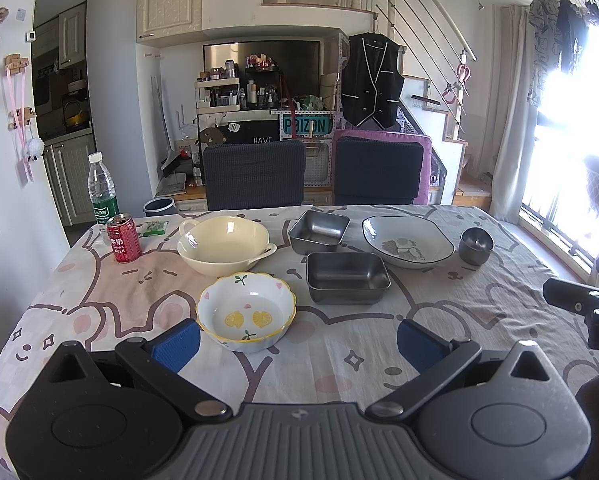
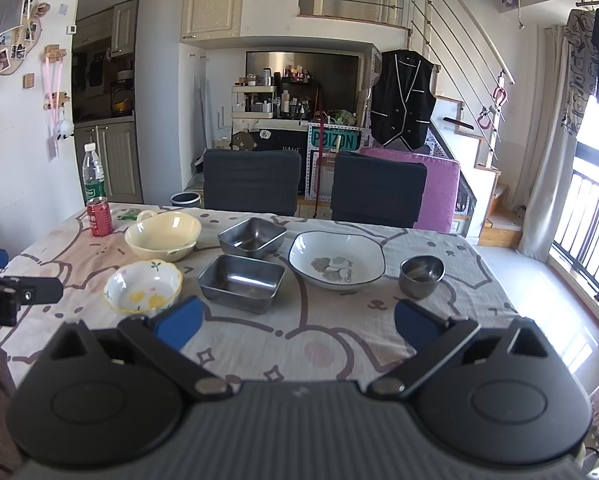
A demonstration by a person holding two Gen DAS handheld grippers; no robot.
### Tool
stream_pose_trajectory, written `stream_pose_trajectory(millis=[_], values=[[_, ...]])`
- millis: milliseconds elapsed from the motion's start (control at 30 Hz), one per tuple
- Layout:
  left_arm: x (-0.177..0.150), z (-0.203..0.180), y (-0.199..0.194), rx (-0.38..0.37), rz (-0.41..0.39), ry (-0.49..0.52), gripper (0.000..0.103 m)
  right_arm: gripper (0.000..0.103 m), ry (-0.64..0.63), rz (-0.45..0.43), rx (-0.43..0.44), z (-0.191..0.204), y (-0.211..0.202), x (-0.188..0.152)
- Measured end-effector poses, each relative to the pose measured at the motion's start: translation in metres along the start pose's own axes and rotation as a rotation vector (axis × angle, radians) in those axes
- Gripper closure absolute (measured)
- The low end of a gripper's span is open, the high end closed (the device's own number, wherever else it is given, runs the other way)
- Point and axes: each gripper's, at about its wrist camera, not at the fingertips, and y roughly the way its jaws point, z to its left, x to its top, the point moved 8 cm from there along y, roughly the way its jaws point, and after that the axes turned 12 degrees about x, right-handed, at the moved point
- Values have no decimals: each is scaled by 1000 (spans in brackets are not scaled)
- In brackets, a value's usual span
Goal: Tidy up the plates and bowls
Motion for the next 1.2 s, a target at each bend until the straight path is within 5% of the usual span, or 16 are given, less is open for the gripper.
stream_pose_trajectory(millis=[1200], values=[[-1, -5, 5, 2, 6, 1, 0, 0, 7, 39, -9, -4, 7, -10]])
